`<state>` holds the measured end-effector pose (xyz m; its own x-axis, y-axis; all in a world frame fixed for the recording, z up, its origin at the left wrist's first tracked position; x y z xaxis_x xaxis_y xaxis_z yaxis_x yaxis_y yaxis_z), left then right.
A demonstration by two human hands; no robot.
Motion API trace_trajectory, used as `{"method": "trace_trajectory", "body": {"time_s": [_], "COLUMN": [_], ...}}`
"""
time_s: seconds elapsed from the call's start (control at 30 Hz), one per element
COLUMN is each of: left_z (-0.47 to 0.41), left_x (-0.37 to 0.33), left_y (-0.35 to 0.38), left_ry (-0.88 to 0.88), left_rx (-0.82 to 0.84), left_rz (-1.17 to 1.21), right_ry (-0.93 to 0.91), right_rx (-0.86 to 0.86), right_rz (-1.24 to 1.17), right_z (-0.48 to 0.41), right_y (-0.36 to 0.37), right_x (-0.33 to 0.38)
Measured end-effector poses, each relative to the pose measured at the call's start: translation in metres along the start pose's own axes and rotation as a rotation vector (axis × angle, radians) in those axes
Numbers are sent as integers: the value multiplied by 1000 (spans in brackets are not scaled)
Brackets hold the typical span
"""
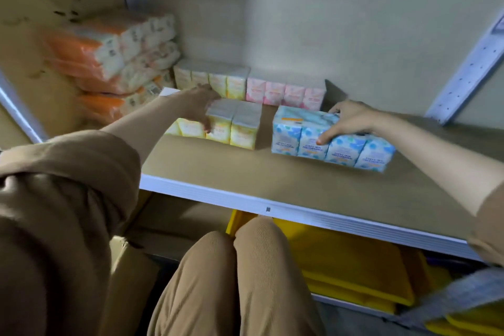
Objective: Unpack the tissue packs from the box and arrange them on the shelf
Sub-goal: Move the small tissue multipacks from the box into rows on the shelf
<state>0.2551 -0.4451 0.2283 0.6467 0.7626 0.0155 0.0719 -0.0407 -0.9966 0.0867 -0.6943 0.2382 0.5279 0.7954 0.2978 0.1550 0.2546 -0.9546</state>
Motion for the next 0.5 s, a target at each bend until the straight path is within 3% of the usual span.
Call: {"method": "trace_trajectory", "body": {"time_s": [0.17, 0.37, 0.5], "left_z": [-19, -30, -22], "left_x": [1, 9, 12], "left_y": [19, 38, 34], "left_ry": [28, 40, 45], "left_rx": [0, -103, -118], "left_rz": [38, 60, 104], "right_ry": [-68, -124, -383], "right_rx": [-2, 117, -100], "right_rz": [28, 74, 119], "right_z": [-13, -24, -22], "right_y": [22, 14, 8], "right_x": [-6, 4, 41]}}
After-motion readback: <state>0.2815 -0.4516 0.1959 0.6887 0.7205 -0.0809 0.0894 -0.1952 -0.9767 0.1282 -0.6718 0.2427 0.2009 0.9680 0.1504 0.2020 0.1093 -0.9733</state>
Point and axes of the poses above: each hand's wrist, its own z-axis away from the middle knuckle, its own y-axis out of the palm, x = y × z, the point moved 1 cm from there along -z, towards the middle knuckle, and after that the axes turned 10 degrees about -x, right-handed, at the moved point
